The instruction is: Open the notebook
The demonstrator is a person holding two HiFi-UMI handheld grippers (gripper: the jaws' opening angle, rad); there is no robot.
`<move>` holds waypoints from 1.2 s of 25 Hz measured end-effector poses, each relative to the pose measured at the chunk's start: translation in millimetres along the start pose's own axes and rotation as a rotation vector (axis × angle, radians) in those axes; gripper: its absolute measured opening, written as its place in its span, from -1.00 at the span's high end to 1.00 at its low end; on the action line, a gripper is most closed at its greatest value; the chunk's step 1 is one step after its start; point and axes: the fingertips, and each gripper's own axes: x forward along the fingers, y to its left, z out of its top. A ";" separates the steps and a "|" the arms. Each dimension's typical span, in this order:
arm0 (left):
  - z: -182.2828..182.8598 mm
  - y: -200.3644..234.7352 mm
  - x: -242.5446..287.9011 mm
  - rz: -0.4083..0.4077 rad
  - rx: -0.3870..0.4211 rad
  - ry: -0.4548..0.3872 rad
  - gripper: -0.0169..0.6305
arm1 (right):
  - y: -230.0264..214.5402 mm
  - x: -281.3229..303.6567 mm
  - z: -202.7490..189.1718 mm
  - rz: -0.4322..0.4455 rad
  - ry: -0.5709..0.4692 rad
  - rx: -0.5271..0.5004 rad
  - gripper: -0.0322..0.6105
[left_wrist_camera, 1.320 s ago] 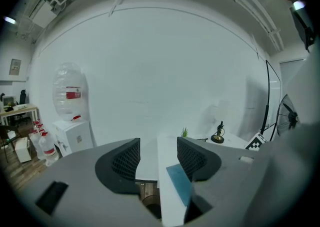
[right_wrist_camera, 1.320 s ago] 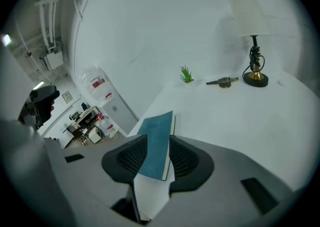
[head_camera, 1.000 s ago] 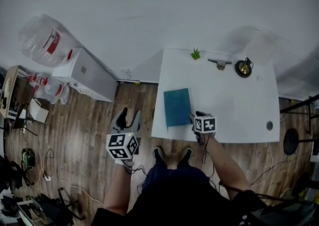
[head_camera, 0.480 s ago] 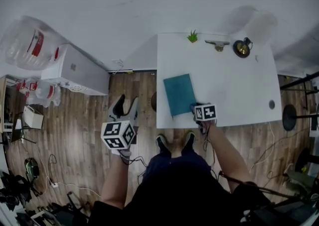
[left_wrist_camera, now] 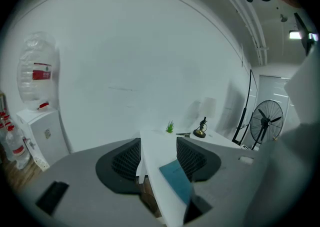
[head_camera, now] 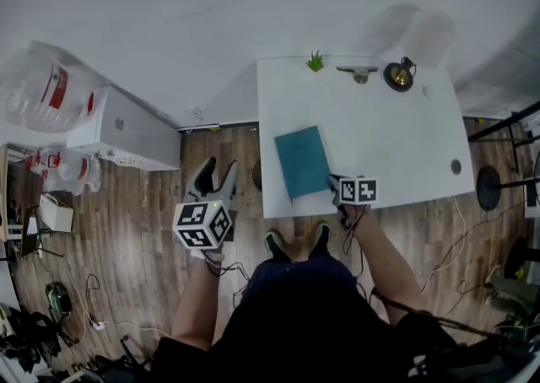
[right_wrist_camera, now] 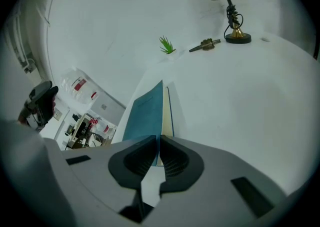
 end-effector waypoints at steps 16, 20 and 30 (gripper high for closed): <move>-16.7 7.1 -12.8 0.017 -0.058 -0.005 0.27 | 96.9 -35.9 21.1 0.094 -0.115 -0.133 0.80; -26.6 13.6 -24.0 0.032 -0.074 0.000 0.27 | 134.7 -28.8 7.7 0.118 -0.113 -0.243 0.80; -35.9 34.7 -48.0 0.068 -0.103 0.001 0.28 | 205.1 -5.5 2.0 0.124 -0.096 -0.518 0.82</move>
